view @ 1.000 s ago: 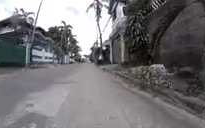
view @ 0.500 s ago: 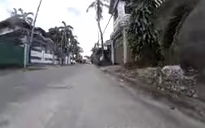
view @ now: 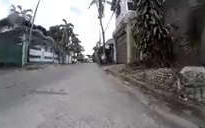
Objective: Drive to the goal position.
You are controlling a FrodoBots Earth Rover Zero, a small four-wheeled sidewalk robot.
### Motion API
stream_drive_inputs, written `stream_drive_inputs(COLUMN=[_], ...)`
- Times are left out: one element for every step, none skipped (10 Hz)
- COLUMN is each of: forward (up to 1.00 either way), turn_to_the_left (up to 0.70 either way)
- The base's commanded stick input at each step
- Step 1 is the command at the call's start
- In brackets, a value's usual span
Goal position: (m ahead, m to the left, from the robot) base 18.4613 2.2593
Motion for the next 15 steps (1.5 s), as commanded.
stream_drive_inputs(forward=[1.0, 1.0, 1.0, 1.0, 1.0, 1.0, 1.0, 1.0, 1.0, 1.0, 1.0, 1.0, 1.0, 1.0, 1.0], turn_to_the_left=[0.07, 0.0, 0.0, 0.0, 0.0, 0.0, 0.0, 0.0, 0.0, 0.0, 0.0, 0.0, 0.0, 0.0, 0.0])
